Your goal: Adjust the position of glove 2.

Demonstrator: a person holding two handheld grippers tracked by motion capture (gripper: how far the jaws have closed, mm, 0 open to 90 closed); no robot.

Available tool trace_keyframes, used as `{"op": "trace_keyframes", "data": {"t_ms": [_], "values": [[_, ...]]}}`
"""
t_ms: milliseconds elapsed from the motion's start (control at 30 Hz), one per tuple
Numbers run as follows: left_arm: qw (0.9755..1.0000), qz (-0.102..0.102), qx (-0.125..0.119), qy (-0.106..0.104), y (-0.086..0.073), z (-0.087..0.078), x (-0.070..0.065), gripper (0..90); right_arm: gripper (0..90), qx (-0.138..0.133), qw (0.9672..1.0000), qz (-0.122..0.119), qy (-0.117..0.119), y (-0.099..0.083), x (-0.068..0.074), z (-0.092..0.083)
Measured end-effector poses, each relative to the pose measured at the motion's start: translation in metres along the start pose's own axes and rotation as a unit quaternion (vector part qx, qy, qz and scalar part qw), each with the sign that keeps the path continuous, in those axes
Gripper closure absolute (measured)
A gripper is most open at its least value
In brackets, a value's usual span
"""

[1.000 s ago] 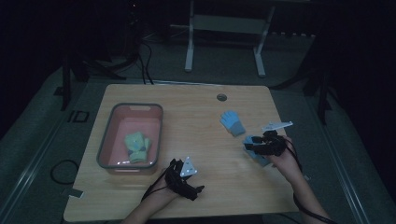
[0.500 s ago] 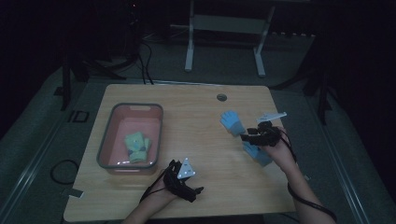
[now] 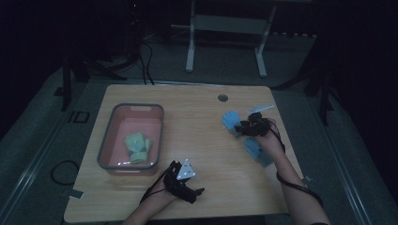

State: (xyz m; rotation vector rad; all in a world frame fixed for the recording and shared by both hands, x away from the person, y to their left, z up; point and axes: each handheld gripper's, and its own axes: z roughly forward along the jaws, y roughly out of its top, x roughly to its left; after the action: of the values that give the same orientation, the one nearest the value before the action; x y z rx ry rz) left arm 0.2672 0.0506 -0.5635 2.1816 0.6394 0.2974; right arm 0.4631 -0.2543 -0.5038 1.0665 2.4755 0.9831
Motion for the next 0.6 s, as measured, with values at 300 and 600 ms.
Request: {"op": "trace_keyframes", "data": {"t_ms": [300, 600], "values": [[1.0, -0.001, -0.005, -0.002, -0.001, 0.0, 0.0, 2.6, 58.2, 0.022, 0.9995, -0.009, -0.019, 0.005, -0.017, 0.029], [1.0, 0.002, -0.008, -0.004, -0.002, 0.0, 0.001, 2.6, 60.6, 0.052, 0.9984, -0.019, -0.016, 0.002, -0.024, 0.051]]}}
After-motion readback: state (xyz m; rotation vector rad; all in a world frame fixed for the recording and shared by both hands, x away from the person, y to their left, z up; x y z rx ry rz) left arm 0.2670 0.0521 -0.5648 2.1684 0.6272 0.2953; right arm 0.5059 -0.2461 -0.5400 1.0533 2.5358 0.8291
